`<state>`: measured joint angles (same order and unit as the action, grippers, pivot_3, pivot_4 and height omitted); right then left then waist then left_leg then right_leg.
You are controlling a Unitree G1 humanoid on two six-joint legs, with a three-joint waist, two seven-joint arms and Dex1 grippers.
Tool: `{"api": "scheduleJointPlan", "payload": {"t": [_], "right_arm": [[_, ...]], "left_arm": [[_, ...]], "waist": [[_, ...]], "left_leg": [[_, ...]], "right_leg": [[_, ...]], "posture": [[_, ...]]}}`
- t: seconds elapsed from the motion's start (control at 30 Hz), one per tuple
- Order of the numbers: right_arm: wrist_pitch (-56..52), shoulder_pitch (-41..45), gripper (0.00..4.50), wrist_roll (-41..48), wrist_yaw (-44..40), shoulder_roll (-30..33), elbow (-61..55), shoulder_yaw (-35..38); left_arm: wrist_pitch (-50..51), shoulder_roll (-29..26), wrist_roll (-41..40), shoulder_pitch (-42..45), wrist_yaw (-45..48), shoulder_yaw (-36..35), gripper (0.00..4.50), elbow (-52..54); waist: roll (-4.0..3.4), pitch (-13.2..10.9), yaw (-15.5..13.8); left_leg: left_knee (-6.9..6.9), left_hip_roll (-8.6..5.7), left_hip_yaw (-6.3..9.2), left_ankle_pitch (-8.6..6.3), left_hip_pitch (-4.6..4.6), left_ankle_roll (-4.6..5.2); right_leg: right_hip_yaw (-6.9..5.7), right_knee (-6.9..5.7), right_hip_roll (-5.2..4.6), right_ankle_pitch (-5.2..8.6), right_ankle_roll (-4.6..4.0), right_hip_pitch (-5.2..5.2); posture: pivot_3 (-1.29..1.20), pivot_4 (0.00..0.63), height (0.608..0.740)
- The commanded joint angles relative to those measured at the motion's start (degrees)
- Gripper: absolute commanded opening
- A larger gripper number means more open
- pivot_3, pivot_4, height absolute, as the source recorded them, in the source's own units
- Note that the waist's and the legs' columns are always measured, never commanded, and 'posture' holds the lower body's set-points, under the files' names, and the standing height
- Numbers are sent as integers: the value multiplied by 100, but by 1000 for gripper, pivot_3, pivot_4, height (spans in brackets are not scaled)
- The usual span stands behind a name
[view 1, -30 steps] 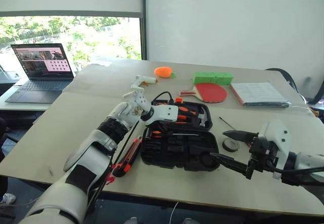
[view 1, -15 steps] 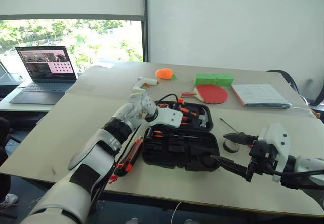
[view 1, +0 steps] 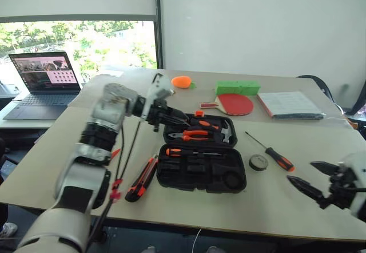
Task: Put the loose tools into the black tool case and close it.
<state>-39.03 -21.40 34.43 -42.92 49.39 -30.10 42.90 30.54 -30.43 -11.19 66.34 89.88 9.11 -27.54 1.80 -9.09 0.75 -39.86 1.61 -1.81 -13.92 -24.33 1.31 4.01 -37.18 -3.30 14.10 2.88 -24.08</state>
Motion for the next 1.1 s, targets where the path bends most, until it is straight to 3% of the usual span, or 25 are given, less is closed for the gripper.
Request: {"api": "scheduleJointPlan", "payload": {"t": [0.03, 0.07, 0.1, 0.2, 0.37, 0.57, 0.8, 1.07, 1.1], "right_arm": [[133, 141, 4500, -172, -488, 552, 671, 418], [84, 228, 4500, -208, -553, 705, 868, 362], [52, 353, 4500, -259, -682, 927, 1094, 192], [90, 1105, 4500, -455, -928, 1546, 1651, -813], [182, 2240, 4500, -753, -1223, 1876, 2101, -2236], [-147, 4889, 4500, -2018, -948, 1294, 3794, -4410], [-404, 6292, 4500, -2841, -1387, 856, 5330, -5570], [671, 6588, 4500, -3674, -1533, 659, 6642, -6082], [711, 6601, 4250, -3684, -1575, 634, 6686, -6066]], "left_arm": [[156, -434, -806, -144, 262, -102, 2877, 774], [163, -521, -930, -186, 262, -84, 3465, 890], [186, -563, -1009, -214, 262, -114, 3571, 1002], [386, -542, -1249, -238, 147, -360, 4441, 1286], [523, -534, -1375, -359, -239, -445, 4441, 1721], [658, -685, -1654, -644, -367, -572, 4441, 2215], [681, -735, -1778, -557, -518, -616, 4441, 2223], [652, -777, -1847, -571, -665, -592, 4441, 2340], [653, -796, -1847, -599, -680, -592, 4480, 2375]], "waist": [[0, 0, 0], [0, 0, 1], [0, -1, 1], [2, -3, 27], [-1, -3, 50], [-18, -17, 117], [-25, -17, 18], [-26, -18, 4], [-26, -18, 6]], "left_leg": [[-2, 0, -1, 0, 4, 0], [-5, 0, -5, 1, 16, -1], [-10, 0, -14, 1, 34, -1], [-8, 1, -33, 3, 61, -1], [5, 10, -34, 3, 81, -1], [0, 7, -37, 2, 58, 0], [0, 5, -46, 6, 0, -3], [-2, 1, -50, 5, 0, -3], [-2, 1, -50, 5, 1, -3]], "right_leg": [[0, 1, 0, 0, 0, 4], [1, 1, -1, -1, 1, 18], [0, 2, 0, -1, 1, 41], [1, 8, 1, -1, 1, 68], [1, 8, 11, 5, -9, 77], [10, 8, 7, 3, -6, 55], [8, -1, 4, -1, -7, -20], [5, 6, -2, -1, -4, -14], [5, 4, -2, -2, -4, -13]], "posture": [[0, 150, 736], [0, 150, 736], [0, 150, 736], [0, 150, 736], [0, 150, 736], [0, 150, 736], [0, 150, 736], [0, 150, 736], [0, 150, 736]]}}
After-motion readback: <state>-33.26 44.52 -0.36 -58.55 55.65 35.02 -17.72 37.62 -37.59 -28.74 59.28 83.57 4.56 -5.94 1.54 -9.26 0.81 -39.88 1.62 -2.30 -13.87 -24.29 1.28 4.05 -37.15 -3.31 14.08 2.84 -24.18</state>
